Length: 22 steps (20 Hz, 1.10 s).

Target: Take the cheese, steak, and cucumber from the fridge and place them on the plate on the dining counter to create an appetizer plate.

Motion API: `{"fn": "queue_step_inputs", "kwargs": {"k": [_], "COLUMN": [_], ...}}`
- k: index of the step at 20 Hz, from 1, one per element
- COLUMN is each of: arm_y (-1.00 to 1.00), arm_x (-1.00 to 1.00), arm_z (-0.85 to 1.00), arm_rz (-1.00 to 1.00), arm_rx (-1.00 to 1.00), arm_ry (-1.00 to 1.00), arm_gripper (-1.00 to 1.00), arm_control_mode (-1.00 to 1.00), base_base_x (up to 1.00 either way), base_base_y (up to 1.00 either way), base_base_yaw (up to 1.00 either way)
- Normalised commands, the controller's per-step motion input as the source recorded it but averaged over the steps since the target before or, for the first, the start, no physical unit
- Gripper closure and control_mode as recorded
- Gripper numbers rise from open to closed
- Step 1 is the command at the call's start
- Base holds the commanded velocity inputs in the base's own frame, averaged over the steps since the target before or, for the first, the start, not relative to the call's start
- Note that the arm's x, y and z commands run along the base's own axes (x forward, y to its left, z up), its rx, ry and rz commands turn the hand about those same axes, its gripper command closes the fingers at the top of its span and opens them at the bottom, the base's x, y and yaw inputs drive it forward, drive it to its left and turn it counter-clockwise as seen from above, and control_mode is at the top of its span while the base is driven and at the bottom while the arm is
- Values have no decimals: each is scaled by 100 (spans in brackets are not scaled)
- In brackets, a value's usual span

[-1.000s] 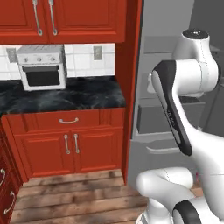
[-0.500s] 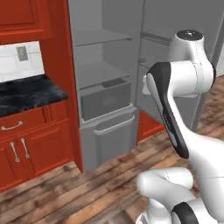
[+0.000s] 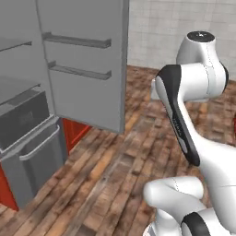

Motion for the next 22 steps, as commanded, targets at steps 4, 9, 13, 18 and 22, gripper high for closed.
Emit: {"fn": "queue_step_inputs", "kwargs": {"k": [4,9,13,18,22], "arm_y": [0,0,0,0,0], "arm_x": [0,0,0,0,0], "arm_z": [0,0,0,0,0], "arm_rz": [0,0,0,0,0], "arm_rx": [0,0,0,0,0], "arm_ry": [0,0,0,0,0], "arm_gripper": [100,100,100,100,100], "arm_control_mode": [100,100,100,100,100], "base_base_x": [-47,32,100,100,100], "base_base_y": [-4,-18,-3,0,2], "base_base_yaw": [-85,-71,-41,-28,-23]}}
